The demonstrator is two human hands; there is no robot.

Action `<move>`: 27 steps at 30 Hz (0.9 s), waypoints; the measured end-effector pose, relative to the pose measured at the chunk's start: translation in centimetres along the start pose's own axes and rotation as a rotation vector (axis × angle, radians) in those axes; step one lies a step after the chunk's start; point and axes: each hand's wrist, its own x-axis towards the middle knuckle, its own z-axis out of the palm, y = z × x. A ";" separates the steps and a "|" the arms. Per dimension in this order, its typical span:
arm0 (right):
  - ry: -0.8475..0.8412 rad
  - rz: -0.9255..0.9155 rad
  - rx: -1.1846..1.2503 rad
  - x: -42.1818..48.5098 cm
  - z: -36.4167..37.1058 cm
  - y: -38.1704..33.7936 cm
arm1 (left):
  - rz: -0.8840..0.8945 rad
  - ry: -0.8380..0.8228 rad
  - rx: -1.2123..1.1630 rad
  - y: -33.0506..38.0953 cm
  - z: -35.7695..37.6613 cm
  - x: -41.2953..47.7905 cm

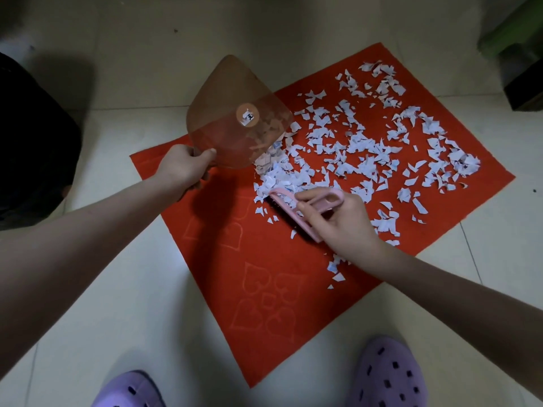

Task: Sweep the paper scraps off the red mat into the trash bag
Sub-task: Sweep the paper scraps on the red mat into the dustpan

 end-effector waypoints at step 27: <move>-0.102 0.163 0.166 7.4 3.6 -1.5 | -0.057 0.087 -0.200 0.0 -1.0 -0.1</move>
